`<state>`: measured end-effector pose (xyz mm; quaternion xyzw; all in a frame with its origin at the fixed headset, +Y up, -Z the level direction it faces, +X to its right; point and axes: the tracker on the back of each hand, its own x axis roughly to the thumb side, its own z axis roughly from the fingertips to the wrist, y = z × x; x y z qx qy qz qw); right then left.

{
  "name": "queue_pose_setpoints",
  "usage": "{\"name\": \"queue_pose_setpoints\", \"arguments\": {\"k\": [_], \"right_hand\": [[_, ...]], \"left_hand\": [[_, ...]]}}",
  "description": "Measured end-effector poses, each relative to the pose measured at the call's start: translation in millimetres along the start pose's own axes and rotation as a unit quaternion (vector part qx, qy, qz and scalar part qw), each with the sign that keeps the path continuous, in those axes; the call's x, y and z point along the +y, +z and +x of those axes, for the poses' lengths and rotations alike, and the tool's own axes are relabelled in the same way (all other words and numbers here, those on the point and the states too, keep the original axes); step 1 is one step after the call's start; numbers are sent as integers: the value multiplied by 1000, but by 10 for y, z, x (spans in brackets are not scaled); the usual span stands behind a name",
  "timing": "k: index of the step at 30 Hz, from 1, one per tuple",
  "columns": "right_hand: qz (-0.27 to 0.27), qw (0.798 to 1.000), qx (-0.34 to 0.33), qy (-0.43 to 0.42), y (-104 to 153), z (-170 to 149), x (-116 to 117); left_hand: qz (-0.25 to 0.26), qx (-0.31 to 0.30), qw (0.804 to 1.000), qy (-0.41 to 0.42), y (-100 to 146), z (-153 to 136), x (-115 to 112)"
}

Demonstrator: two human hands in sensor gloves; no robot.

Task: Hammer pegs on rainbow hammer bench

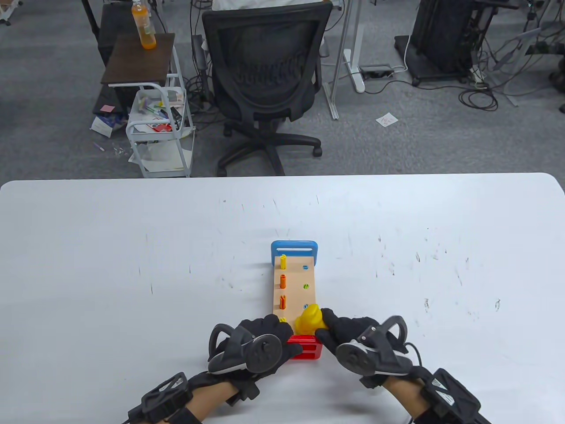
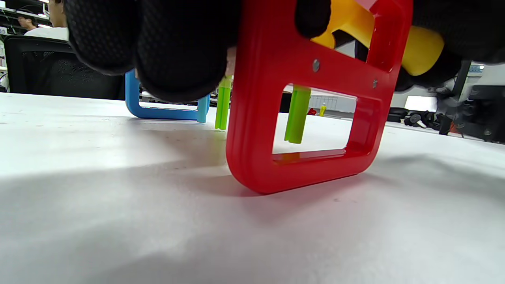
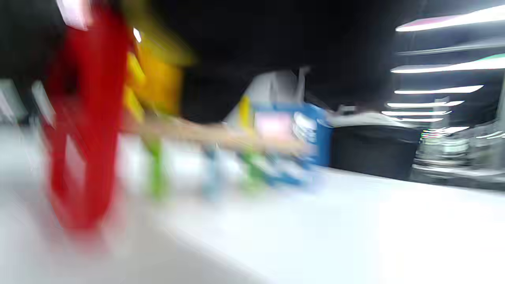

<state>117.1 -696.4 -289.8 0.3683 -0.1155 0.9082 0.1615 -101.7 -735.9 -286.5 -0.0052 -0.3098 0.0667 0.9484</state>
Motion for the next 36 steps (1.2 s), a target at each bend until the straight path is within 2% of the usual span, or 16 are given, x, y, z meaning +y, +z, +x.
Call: {"name": "queue_pose_setpoints", "arguments": {"k": [1,3,7,12,14,15,17,18,20,27,30,31,33,34,35,36], "right_hand": [[28,998,35,54,21,39,-149],[-86,989,-14,115,-8,75,-395],[-144,988,3,64,-33,124,-749],[-203,977,-9,67,15,131,-775],[-111,991,-11,78,-7,71,-401],[20,993,-15,114,16,26,-2],[-45,997,-2,55,95,-42,38],[18,1000,12,9,13,-26,-8],[-57,995,-8,82,52,-7,-187],[-172,983,-8,68,50,79,-746],[-220,974,4,46,89,28,-702],[-174,984,3,40,65,-12,-501],[87,991,-17,104,32,-53,113],[46,989,42,131,154,-104,8],[-43,999,-31,-10,12,-68,-8],[15,999,17,32,31,-28,-150]], "left_hand": [[-1,0,1000,0,-4,-1,2],[-1,-1,1000,1,-3,-4,1],[-1,-1,1000,2,-6,-6,2],[-2,-1,1000,3,-6,-7,2],[-1,-1,1000,3,-7,-6,2],[-1,-1,1000,3,-7,-6,2],[0,-1,1000,4,-4,-4,5],[-1,-1,1000,3,-6,-5,5],[-1,-1,1000,3,-6,-7,5],[-2,-1,1000,4,-9,-6,6],[-4,-3,1000,8,-10,-15,5],[-4,-3,1000,6,-11,-10,4],[-4,-4,1000,8,-11,-13,4],[-6,-4,1000,8,-16,-13,9],[-6,-3,1000,3,-8,-3,9],[-4,-4,1000,-3,-12,-6,12]]}}
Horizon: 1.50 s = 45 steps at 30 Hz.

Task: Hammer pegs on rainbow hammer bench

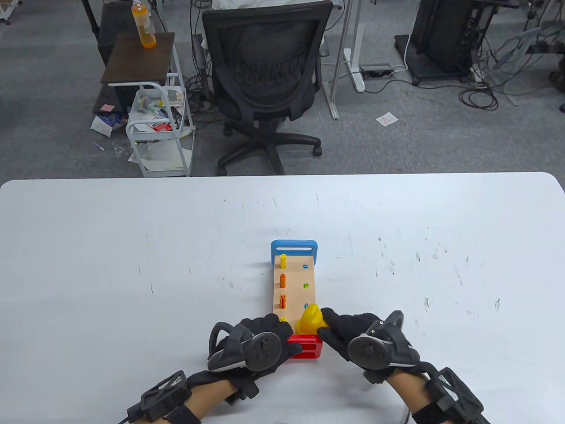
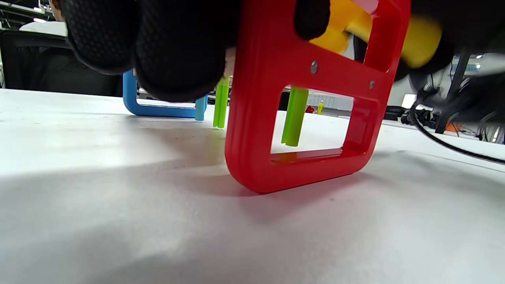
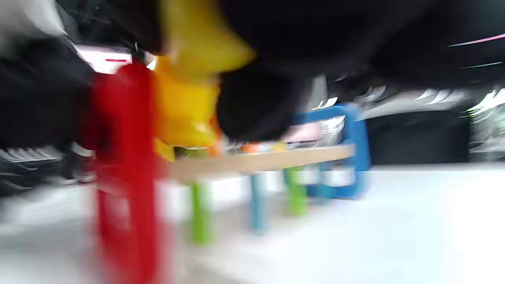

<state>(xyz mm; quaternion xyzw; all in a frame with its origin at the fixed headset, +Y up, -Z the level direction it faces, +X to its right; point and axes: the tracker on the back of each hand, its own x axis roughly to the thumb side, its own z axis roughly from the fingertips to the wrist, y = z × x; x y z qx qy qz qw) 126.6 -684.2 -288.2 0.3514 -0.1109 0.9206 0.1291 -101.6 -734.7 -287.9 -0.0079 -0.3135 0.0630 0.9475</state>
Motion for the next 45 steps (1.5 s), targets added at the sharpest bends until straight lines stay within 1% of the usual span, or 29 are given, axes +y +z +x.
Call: {"name": "queue_pose_setpoints", "arguments": {"k": [1,2,3,5,9,11,12,13,14,15,16,17,18,19,20,22,25,28,29,30,31,32,33,34,35,36,38,40,45], "right_hand": [[-48,998,-8,27,9,-1,-92],[-142,989,-29,32,-2,2,-234],[-147,988,-25,25,-16,6,-320],[-187,982,-19,15,5,10,-482],[-230,973,-18,28,38,19,-537],[-210,977,-15,26,34,-14,-336],[-162,986,-13,31,10,-28,-162],[-17,998,-31,59,-37,-19,196],[77,992,-30,99,-48,4,302],[-44,997,19,66,48,-88,272],[-31,999,-12,24,-75,-89,218],[-4,999,11,45,-58,-87,72],[-89,995,4,42,-41,-90,-60],[-138,990,-11,21,-62,-84,-161],[-135,991,0,11,-59,-70,-248],[-176,984,-11,14,-47,-19,-439],[-199,978,-34,46,-26,66,-554],[-197,979,-38,47,-23,80,-458],[-166,984,-40,56,-29,75,-325],[-112,990,-46,75,-48,71,-140],[-3,992,-64,112,-49,72,173],[6,985,-26,170,13,33,250],[-50,992,-45,108,29,18,245],[6,998,-48,42,-47,34,198],[10,998,-37,55,-21,40,137],[-52,994,-54,82,-4,51,36],[-75,991,-59,96,-10,72,-114],[-126,987,-60,86,2,94,-276],[-210,972,-57,84,20,109,-545]], "left_hand": [[-2,0,1000,4,1,-1,0],[-1,0,1000,9,1,-2,-4],[-1,0,1000,6,2,1,-3],[-1,1,1000,5,1,1,-3],[0,2,1000,5,2,3,-4],[-1,1,1000,5,2,3,-3],[-1,1,1000,6,2,3,-3],[-1,1,1000,6,1,2,-3],[-1,1,1000,6,-1,1,-4],[0,1,1000,7,2,2,-5],[-1,1,1000,6,1,2,-4],[-1,1,1000,7,-2,-1,-3],[-2,1,1000,8,-1,-2,-4],[-1,1,1000,6,-3,0,-6],[-1,0,1000,6,-4,-2,-4],[-1,0,1000,8,-3,-3,-5],[-2,-1,1000,9,-4,-3,-3],[-2,0,1000,7,-3,-2,-2],[-2,1,1000,7,-3,0,-1],[-2,1,1000,7,-3,1,-1],[-2,2,1000,6,-2,3,0],[-3,2,1000,5,-5,5,0],[-1,1,1000,6,-1,3,1],[-2,3,1000,5,0,3,2],[-2,2,1000,5,-1,3,2],[-2,2,1000,6,-1,2,2],[-2,2,1000,6,-3,2,1],[-2,2,1000,6,-2,1,0],[-2,2,1000,6,-2,1,1]]}}
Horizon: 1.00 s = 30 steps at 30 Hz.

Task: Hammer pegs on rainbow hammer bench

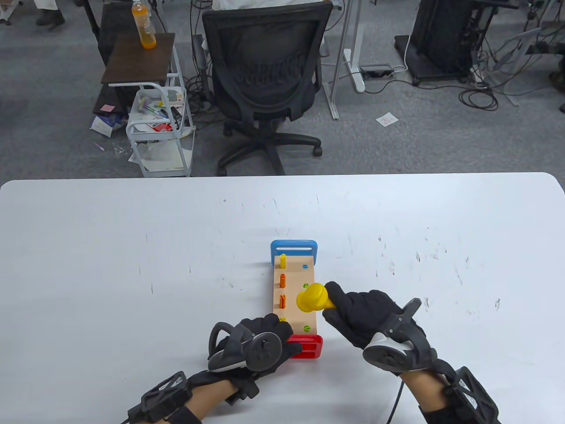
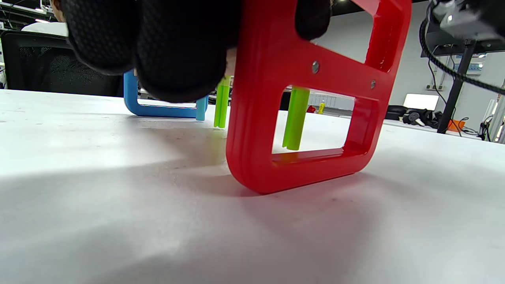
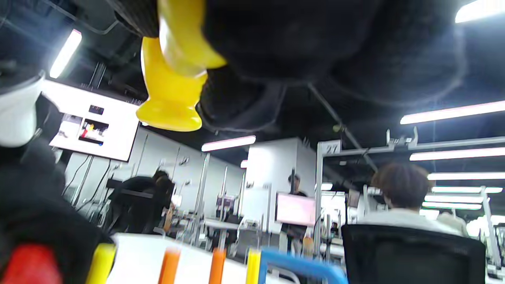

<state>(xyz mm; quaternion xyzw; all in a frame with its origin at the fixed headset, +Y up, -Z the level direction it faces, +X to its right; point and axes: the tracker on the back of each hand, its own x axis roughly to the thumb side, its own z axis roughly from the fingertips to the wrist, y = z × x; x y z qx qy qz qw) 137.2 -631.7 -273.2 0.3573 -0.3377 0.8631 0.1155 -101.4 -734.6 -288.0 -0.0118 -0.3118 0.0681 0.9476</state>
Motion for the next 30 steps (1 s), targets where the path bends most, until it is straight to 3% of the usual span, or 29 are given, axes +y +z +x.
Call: {"name": "queue_pose_setpoints", "arguments": {"k": [2,4,5,7,8,9,10,11,12,22,25,27,28,29,30], "right_hand": [[-19,1000,14,-20,0,-30,-15],[9,1000,13,-12,57,-37,115],[51,999,10,-9,100,-29,234],[236,971,-30,13,335,42,729],[204,977,50,28,539,-7,687],[176,981,19,-80,360,-17,716],[215,974,29,-60,343,2,660],[155,988,12,-4,327,-16,541],[134,991,-6,-2,270,-24,470],[-13,999,23,-26,33,-10,14],[12,999,34,-38,101,-15,188],[147,989,14,-9,227,25,563],[284,958,-27,39,326,78,819],[190,980,12,52,446,34,713],[166,986,-19,-32,288,52,758]], "left_hand": [[1,0,1000,0,0,1,0],[1,0,1000,0,0,0,1],[1,0,1000,1,-1,0,1],[1,0,1000,0,0,2,0],[2,1,1000,0,3,2,-1],[2,0,1000,0,2,1,-1],[2,0,1000,-1,0,0,-2],[2,0,1000,0,-2,-1,-3],[3,0,1000,-1,1,1,-4],[3,1,1000,-1,3,5,-2],[3,1,1000,-2,4,3,-2],[3,1,1000,-3,4,4,-3],[3,1,1000,-2,4,4,-3],[4,2,1000,-2,4,4,-2],[3,1,1000,-2,5,4,-1]]}}
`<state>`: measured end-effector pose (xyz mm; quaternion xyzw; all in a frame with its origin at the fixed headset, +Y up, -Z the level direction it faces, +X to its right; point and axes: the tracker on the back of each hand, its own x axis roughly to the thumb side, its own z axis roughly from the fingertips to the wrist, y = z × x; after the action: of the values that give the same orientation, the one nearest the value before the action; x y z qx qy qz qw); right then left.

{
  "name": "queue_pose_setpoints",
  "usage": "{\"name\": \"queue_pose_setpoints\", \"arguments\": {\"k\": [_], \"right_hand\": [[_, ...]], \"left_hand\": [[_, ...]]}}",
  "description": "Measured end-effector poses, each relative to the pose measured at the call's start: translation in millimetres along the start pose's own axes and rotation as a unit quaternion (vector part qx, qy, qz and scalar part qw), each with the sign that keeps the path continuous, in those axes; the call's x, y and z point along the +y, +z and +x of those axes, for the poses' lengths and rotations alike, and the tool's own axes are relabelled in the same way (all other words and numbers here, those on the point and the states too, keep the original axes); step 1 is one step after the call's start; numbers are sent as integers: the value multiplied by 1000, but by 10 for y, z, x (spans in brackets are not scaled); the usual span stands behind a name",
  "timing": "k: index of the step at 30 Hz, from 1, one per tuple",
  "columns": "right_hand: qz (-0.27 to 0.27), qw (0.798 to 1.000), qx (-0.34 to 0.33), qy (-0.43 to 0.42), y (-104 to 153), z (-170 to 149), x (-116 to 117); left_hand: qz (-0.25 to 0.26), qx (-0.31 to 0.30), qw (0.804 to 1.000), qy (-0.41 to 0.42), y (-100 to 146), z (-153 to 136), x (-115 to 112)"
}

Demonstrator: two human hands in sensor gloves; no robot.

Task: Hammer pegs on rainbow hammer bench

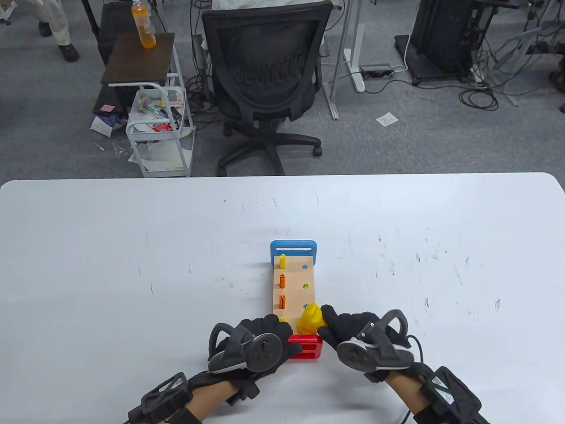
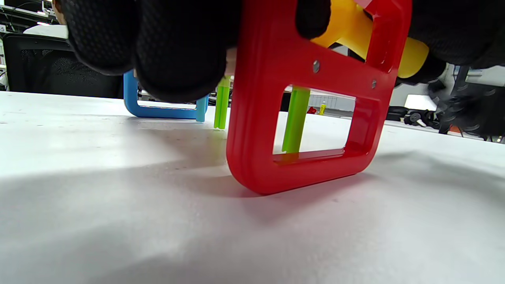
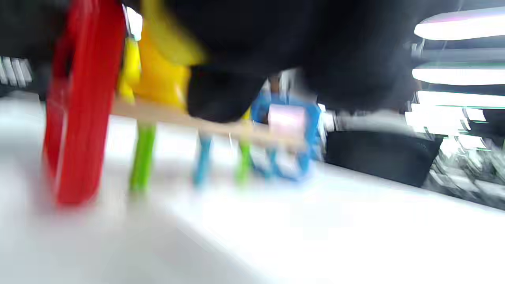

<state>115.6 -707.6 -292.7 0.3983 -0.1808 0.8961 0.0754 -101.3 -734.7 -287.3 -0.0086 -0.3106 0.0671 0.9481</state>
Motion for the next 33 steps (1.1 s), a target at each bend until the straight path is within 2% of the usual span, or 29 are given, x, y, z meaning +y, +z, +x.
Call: {"name": "queue_pose_setpoints", "arguments": {"k": [1,2,3,5,6,13,17,23,29,33], "right_hand": [[74,997,20,22,7,26,-59],[32,997,12,66,32,36,-111],[-12,998,1,65,32,39,-121],[-17,999,13,46,49,32,-121],[-36,998,17,43,65,18,-133],[-59,997,31,39,112,33,-205],[-57,997,31,34,115,91,-180],[-59,996,63,23,125,140,-204],[-78,993,92,9,163,149,-258],[-111,989,97,-12,157,212,-321]], "left_hand": [[0,0,1000,0,0,1,1],[0,0,1000,-1,3,-1,1],[0,0,1000,-1,3,-1,1],[-1,1,1000,-1,2,-1,3],[-3,0,1000,-2,0,-1,5],[-12,-1,1000,-18,12,14,16],[21,-5,999,-29,49,11,9],[30,-7,998,-58,140,34,102],[85,-5,994,-70,261,33,253],[160,0,986,-52,365,73,402]]}}
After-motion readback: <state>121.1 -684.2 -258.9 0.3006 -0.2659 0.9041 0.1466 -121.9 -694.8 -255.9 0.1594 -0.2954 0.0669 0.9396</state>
